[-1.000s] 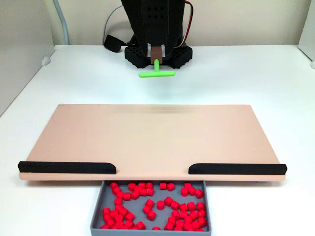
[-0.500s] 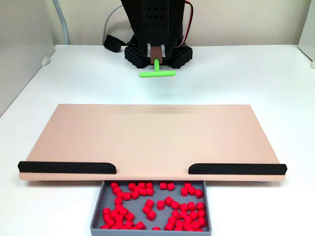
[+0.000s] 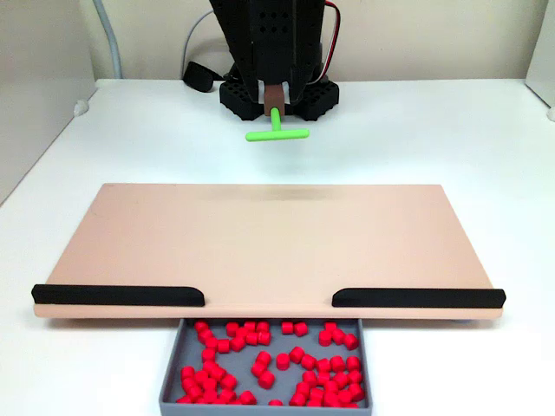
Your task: Push granules from bottom to the grey container
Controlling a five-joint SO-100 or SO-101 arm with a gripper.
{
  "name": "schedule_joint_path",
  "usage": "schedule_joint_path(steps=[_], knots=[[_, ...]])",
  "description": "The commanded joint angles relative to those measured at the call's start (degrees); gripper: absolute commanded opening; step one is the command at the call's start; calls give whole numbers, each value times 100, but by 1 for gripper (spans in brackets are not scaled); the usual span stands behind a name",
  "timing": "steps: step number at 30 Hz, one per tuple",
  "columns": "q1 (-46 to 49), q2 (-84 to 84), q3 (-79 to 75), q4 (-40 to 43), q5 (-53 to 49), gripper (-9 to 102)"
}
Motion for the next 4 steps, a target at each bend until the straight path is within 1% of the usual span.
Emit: schedule_joint_path(steps=[1, 4], knots=[[9, 158, -44, -35, 0, 0], [0, 167, -44, -35, 35, 0]])
